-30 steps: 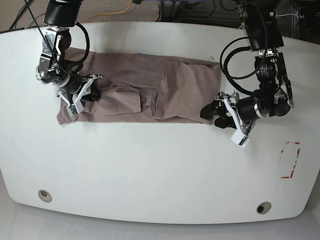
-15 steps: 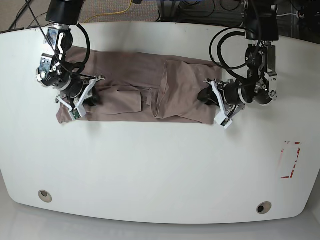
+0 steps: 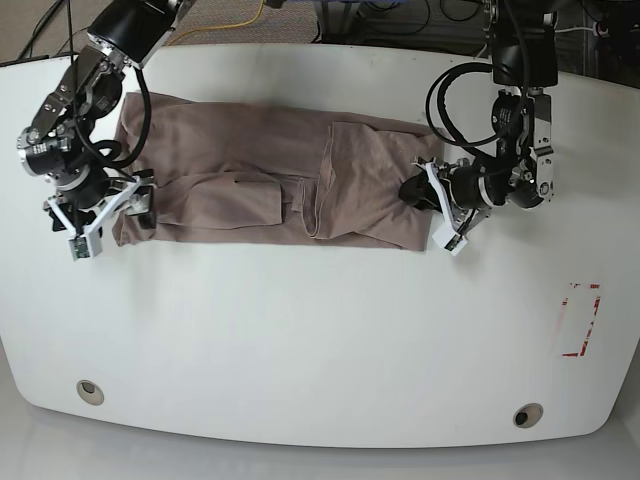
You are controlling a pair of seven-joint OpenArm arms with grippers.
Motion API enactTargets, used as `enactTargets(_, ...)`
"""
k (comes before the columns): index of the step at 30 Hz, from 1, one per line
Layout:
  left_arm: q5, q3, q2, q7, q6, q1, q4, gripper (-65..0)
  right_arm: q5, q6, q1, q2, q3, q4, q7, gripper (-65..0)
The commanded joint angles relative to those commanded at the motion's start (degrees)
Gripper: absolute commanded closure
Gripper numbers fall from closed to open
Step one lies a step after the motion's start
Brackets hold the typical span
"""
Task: Layout the t-shirt on the table in an organized manner, then fold the t-shirt properly
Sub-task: 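Regrasp the folded shirt with both grippers at its two ends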
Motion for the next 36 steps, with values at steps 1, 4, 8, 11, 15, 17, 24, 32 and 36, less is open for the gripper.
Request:
enactTargets(1,0.00,0.00,0.00,0.00,0.00,0.00,0.00,-10.4,1.32,0.00,0.44,1.14,1.76,-1.93,-0.97,-54.5)
enactTargets(4,0.00,0.00,0.00,0.00,0.00,0.09,-0.09,-10.4,4.84,0.00,1.05,3.87,3.78,-7.47,-1.85,-54.7)
enactTargets(8,0.00,0.00,-1.14,-0.09,0.00,0.70,-0.09,-10.4,10.73,0.00,1.23,7.82,6.51,-19.52,-1.14,-54.7)
enactTargets(11,0.00,0.00,-1.58,-0.09,0.00,0.70,-0.09,-10.4,13.54,0.00,1.14,10.64,6.68,-26.37,1.32,-54.7)
enactTargets(15,0.00,0.00,-1.67,-0.09,0.00,0.79,-0.09,-10.4,15.74,0.00,0.97,12.84,6.42,-33.58,2.64,-54.7)
enactTargets(17,0.00,0.00,-1.67,-0.09,0.00,0.79,-0.09,-10.4,15.91,0.00,0.97,12.92,6.33,-35.16,2.73,-54.7)
enactTargets(24,-0.26,0.00,-1.67,-0.09,0.00,0.79,-0.09,-10.4,16.00,0.00,-0.62,9.23,3.87,-35.16,2.64,-54.7)
enactTargets(32,-0.26,0.00,-1.49,-0.09,0.00,0.79,0.00,-10.4,16.09,0.00,-2.29,3.69,0.70,-30.51,2.46,-54.7)
enactTargets(36,-0.26,0.09,-1.41,-0.09,0.00,0.79,0.00,-10.4,16.09,0.00,-2.73,1.93,-1.76,-27.08,2.37,-54.7)
